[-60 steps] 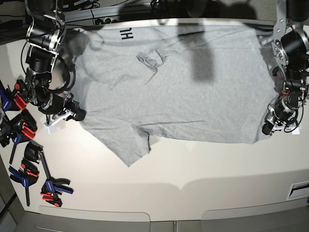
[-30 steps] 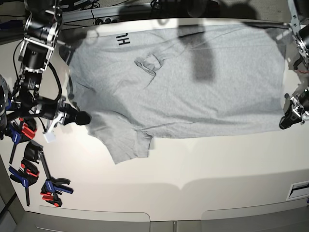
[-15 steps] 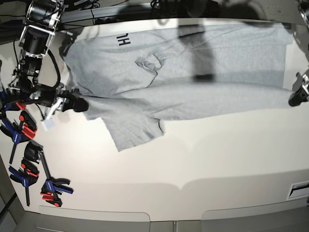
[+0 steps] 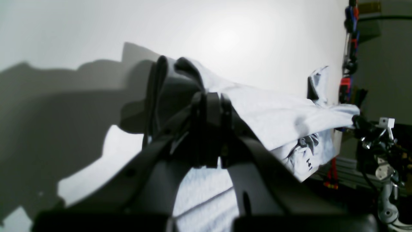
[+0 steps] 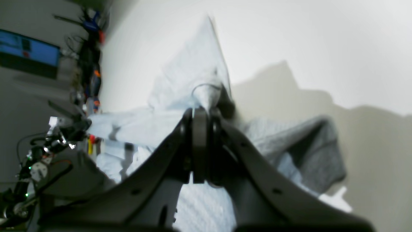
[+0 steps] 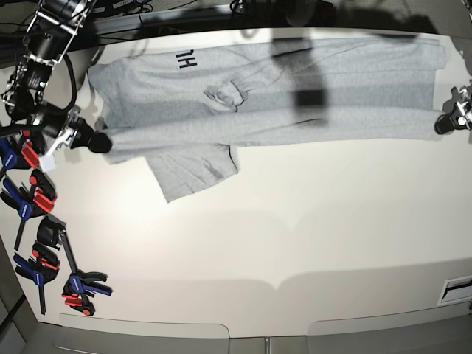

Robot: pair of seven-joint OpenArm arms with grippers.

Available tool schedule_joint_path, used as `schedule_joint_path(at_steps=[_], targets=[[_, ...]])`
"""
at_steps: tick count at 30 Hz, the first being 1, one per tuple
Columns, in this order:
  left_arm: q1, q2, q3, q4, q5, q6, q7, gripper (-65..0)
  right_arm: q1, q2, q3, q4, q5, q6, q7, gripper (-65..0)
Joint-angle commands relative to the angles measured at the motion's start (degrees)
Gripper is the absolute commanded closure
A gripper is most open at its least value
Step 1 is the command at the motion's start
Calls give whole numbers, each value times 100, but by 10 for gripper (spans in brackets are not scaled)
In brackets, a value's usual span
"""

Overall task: Fold the T-shirt properly
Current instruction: 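Fold the side edge inward with the right gripper and release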

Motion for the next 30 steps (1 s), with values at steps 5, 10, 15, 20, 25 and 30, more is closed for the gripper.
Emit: schedule_joint_path(at_steps=[5, 10, 15, 20, 25, 30], targets=[[212, -190, -39, 227, -130, -52, 68, 0, -221, 155, 35, 96, 164, 49, 88, 0], [304, -188, -39, 225, -130, -52, 155, 0, -330, 157, 35, 96, 142, 49, 88, 0], [308, -190, -52, 225, -130, -52, 149, 0, -330, 157, 35, 96, 144, 49, 88, 0], [308, -188, -229, 225, -130, -52, 131, 0, -330, 155, 35, 96, 144, 49, 88, 0], [310, -188, -234, 225, -130, -52, 166, 0, -328, 155, 35, 96, 144, 49, 88, 0], [308, -188, -234, 225, -130, -52, 175, -103, -328, 155, 35, 96, 146, 49, 88, -154]])
